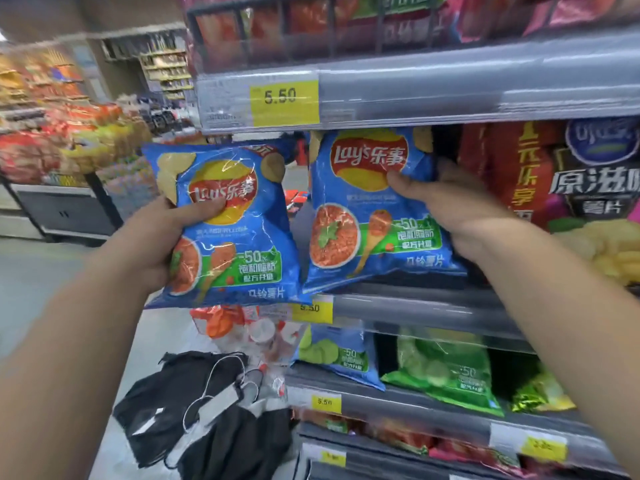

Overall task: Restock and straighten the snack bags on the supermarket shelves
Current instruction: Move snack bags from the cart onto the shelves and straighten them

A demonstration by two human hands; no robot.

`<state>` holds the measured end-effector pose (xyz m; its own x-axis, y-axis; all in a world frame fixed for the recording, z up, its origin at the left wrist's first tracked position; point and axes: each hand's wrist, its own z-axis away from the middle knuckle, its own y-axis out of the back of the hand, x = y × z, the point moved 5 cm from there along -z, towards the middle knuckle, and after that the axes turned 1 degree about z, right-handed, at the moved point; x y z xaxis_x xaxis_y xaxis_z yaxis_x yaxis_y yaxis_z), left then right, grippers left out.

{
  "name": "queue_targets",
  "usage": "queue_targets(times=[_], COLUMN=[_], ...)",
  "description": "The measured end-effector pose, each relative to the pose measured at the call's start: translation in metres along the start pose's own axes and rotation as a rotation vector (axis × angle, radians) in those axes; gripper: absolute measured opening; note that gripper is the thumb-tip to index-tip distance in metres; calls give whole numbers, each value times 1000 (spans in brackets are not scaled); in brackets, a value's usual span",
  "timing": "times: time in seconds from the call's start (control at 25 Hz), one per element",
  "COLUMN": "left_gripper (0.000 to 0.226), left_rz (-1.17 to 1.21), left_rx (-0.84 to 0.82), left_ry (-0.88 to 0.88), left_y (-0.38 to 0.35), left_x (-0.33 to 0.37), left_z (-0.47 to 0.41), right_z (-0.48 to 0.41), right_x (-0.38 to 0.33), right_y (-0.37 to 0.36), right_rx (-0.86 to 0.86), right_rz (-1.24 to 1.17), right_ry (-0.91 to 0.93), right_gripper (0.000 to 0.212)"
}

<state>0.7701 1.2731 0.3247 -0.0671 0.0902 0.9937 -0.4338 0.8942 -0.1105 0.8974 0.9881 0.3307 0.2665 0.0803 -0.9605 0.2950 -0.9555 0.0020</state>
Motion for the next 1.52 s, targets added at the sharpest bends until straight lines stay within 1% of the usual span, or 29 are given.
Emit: queue_targets(times=[0.04, 0.08, 0.16, 0.2, 0.28, 0.36, 0.4, 0.44, 0.48, 0.52, 0.56, 0.6, 0.64, 0.68, 0.76, 0.84, 0.96, 1.04, 1.24, 1.28, 1.4, 1.52], left_gripper=[10, 15, 23, 26, 42, 59, 62, 59, 52, 44, 39, 39, 41, 44, 48, 50, 52, 49, 57, 57, 48, 36], left_rz=[-6, -8, 10, 21, 36, 40, 43, 51, 60, 68, 71, 70, 68, 67, 63, 62, 73, 88, 89, 91, 101, 92], left_rx=[-16, -32, -72, -89, -119, -147, -159, -172, -182, -191, -201, -214, -226, -230, -223, -212, -197, -180, -172, -170, -177, -197], left_ry=[6, 13, 27, 31, 45, 61, 64, 65, 60, 54, 47, 46, 44, 47, 58, 66, 71, 69, 58, 59, 39, -3], left_y=[2, 5, 8, 8, 8, 5, 3, 0, -2, -5, -7, -9, -11, -12, -12, -10, -8, -7, -8, -8, -12, -17], left_x=[2, 2, 2, 1, 0, -2, -3, -3, -3, -2, -2, -2, -2, -2, -4, -4, -4, -3, -4, -4, -2, 3], left_z=[-4, -10, -19, -23, -31, -38, -41, -43, -45, -47, -49, -50, -51, -52, -53, -54, -54, -54, -53, -53, -50, -47], right_z=[-3, -4, -7, -9, -13, -16, -17, -21, -23, -27, -30, -34, -38, -44, -50, -57, -66, -69, -75, -75, -80, -86], right_x=[-1, -3, -4, -3, 3, 7, 8, 10, 9, 8, 5, 5, 5, 7, 11, 14, 16, 18, 26, 23, 16, 14], right_y=[4, 7, 10, 11, 11, 8, 5, 3, 0, -4, -8, -12, -14, -15, -18, -21, -26, -29, -32, -34, -27, -20], right_rx=[39, 67, 132, 171, 221, 245, 244, 238, 229, 222, 215, 221, 222, 231, 240, 254, 268, 270, 244, 230, 214, 221], right_rz=[13, 24, 100, 126, 119, 107, 104, 106, 122, 155, 186, 208, 224, 246, 272, 293, 385, 411, 556, 569, 590, 609], right_ry=[9, 25, 57, 70, 75, 72, 69, 75, 82, 97, 114, 127, 134, 137, 133, 117, 118, 107, 47, 44, 25, 45], right_gripper=[45, 51, 70, 72, 63, 65, 64, 57, 52, 54, 66, 82, 92, 91, 80, 77, 64, 65, 81, 78, 54, 51])
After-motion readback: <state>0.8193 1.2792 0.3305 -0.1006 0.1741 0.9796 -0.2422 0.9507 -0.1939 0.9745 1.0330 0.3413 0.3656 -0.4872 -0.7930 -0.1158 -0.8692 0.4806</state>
